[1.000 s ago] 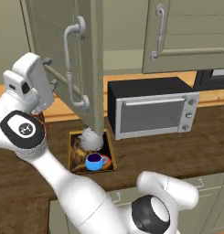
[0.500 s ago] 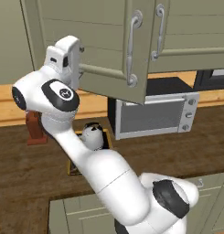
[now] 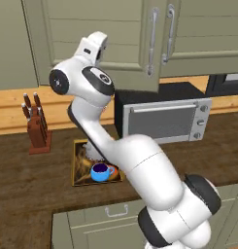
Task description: Pick the kettle from the counter and place it on the tray. Then pick the mug from the cabinet and place it on the tray. Then close the cabinet doors.
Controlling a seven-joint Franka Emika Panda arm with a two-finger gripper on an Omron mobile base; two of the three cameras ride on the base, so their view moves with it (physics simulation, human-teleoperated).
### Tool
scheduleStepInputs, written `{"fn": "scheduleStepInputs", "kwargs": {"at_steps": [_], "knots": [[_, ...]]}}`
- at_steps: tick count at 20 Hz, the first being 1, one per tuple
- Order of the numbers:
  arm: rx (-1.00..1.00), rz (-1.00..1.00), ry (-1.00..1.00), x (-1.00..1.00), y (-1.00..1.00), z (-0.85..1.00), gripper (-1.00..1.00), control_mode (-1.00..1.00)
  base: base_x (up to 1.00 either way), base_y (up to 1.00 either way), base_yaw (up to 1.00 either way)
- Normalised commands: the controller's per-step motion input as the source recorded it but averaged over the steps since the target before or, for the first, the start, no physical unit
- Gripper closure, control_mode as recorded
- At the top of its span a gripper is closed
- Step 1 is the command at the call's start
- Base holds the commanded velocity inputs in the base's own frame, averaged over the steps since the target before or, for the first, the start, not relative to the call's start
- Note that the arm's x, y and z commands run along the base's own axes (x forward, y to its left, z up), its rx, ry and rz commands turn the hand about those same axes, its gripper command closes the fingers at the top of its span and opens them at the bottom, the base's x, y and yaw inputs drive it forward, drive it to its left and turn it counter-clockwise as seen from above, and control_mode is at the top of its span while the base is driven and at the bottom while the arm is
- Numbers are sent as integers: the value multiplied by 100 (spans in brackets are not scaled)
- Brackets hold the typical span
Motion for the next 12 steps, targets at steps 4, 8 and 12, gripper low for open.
{"fn": "scheduleStepInputs", "kwargs": {"at_steps": [4,8,12], "knots": [[16,20,0,77,-84,0,-100,-100,0,0,0],[15,19,0,80,-75,0,-100,-100,0,0,0],[16,19,0,81,-71,0,-100,-100,0,0,0]]}}
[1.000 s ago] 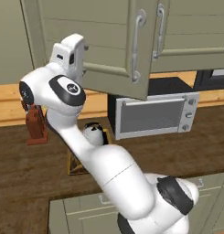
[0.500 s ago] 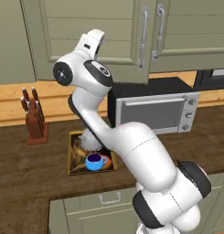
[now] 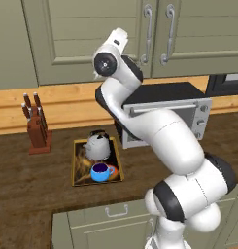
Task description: Pick the kettle from the counter and place it on the tray. Then pick the mug from the cabinet and place it on the tray. Then close the cabinet doors.
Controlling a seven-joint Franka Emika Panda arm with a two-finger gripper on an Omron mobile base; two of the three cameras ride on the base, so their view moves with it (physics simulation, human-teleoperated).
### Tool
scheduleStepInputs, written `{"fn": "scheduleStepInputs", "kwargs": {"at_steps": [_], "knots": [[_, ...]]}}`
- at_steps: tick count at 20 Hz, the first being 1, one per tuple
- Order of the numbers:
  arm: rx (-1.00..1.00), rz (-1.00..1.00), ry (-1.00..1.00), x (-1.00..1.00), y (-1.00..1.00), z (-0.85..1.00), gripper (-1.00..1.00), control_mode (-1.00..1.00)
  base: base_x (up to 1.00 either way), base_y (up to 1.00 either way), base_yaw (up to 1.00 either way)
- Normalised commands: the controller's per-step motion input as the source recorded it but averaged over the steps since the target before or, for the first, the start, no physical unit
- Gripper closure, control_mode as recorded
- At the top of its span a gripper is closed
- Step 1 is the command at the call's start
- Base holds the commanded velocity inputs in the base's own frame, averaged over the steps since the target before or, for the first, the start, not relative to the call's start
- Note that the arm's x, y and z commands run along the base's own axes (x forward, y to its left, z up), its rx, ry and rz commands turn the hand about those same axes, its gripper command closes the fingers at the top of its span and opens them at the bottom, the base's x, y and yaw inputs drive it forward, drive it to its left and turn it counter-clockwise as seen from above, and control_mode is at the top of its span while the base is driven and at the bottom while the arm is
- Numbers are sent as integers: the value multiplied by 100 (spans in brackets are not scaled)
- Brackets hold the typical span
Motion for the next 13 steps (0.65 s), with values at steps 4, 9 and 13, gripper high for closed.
{"fn": "scheduleStepInputs", "kwargs": {"at_steps": [4,9,13], "knots": [[13,19,0,76,-64,-5,-100,-100,0,0,0],[7,18,0,71,-46,-25,-100,-100,0,0,0],[3,7,0,43,-28,-15,-100,-100,0,0,0]]}}
